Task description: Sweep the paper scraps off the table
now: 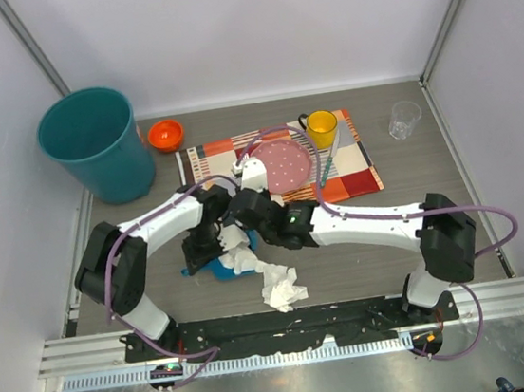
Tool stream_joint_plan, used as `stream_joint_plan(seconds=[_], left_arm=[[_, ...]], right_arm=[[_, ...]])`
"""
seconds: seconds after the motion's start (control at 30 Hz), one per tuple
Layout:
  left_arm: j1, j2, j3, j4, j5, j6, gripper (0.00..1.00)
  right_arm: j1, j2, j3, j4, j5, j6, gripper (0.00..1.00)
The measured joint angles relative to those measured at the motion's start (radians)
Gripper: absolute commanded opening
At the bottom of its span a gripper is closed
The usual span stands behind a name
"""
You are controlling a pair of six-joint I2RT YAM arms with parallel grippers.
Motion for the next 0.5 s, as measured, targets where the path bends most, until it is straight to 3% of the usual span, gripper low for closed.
stream_joint_plan(seconds=[0.5], left_arm=[[-0.010,-0.027,0.003,0.174,0.185,-0.062,0.00]], right_arm=[[-0.050,-0.259,-0.053,-0.113,0.109,-0.025,0.01]])
